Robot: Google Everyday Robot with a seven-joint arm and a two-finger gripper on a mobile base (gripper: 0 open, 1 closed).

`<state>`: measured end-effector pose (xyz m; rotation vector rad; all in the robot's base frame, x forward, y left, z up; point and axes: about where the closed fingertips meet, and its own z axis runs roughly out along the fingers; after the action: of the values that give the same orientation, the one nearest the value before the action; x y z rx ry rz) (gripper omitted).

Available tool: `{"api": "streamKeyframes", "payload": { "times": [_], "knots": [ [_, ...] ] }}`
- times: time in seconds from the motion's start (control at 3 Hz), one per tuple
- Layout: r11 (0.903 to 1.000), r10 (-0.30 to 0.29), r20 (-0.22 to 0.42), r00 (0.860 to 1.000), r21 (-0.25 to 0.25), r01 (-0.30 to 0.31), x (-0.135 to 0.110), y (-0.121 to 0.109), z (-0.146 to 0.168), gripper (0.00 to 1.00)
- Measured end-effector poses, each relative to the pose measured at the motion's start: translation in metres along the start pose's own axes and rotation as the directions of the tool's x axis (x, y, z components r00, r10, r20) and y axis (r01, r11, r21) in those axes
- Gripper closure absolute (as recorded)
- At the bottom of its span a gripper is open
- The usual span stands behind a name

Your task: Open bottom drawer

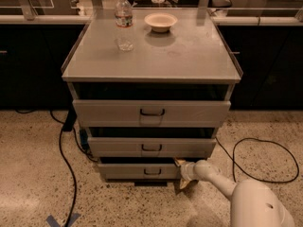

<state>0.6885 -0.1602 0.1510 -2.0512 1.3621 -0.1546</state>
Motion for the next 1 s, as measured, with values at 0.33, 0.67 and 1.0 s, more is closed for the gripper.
{"api": "streamKeyframes", "payload": {
  "times": [0.33, 0.67, 1.0],
  "knots": [
    [1.0, 0.0, 0.0, 1.0, 0.0, 0.0, -0.0001, 0.0, 0.0001, 0.04],
    [1.0, 0.0, 0.0, 1.0, 0.0, 0.0, -0.0001, 0.0, 0.0001, 0.22],
    [1.0, 0.0, 0.0, 1.0, 0.0, 0.0, -0.0001, 0.0001, 0.0001, 0.46]
  ]
}}
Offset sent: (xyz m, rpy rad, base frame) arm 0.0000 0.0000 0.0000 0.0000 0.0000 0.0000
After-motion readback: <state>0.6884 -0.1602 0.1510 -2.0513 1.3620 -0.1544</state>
